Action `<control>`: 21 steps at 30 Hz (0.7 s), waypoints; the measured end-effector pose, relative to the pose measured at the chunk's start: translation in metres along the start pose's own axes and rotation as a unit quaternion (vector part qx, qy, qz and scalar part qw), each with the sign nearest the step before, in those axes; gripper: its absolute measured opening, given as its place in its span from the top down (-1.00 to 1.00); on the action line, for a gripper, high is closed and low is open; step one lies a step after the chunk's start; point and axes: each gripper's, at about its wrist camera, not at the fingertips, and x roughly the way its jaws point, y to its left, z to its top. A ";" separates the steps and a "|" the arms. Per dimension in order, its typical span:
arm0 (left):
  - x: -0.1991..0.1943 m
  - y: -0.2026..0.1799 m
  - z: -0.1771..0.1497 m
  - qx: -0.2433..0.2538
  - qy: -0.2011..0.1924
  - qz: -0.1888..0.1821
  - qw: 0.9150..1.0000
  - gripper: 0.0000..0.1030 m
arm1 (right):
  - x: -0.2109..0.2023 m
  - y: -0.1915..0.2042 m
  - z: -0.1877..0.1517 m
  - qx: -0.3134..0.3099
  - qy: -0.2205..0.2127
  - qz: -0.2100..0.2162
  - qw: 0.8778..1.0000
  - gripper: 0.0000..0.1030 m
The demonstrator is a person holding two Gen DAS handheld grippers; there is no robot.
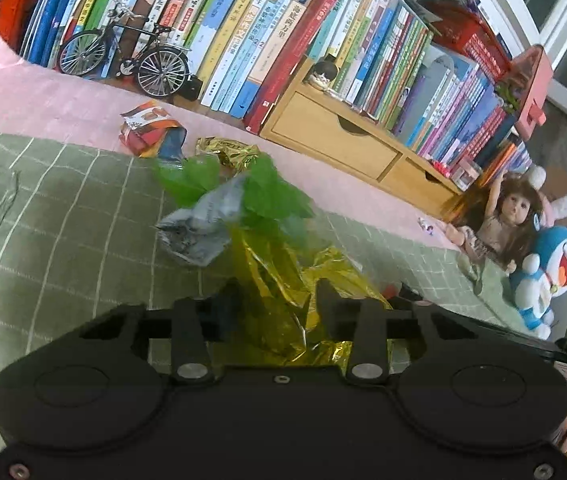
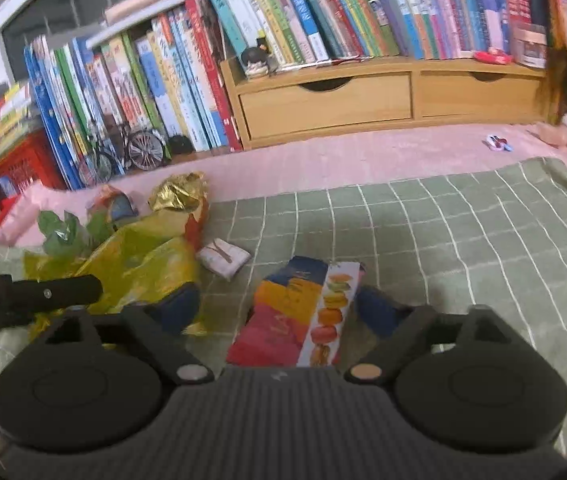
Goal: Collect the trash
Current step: 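Grasp the gold foil bag with the left tool while the right tool grasps the orange snack packet, then carry the gold foil bag and orange snack packet down past the bed edge toward the bin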
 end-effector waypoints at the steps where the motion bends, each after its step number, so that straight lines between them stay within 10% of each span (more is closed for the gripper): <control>1: 0.000 0.000 -0.001 0.001 -0.001 -0.002 1.000 0.43 | 0.002 -0.001 -0.001 -0.003 0.002 -0.008 1.000 -0.60; 6: -0.006 0.001 -0.007 0.004 -0.011 -0.015 1.000 0.46 | 0.000 -0.004 -0.006 -0.024 -0.002 -0.016 1.000 -0.04; 21: -0.093 0.012 -0.030 0.013 -0.046 -0.023 0.999 0.45 | -0.069 -0.018 -0.026 -0.002 -0.025 0.027 0.999 0.00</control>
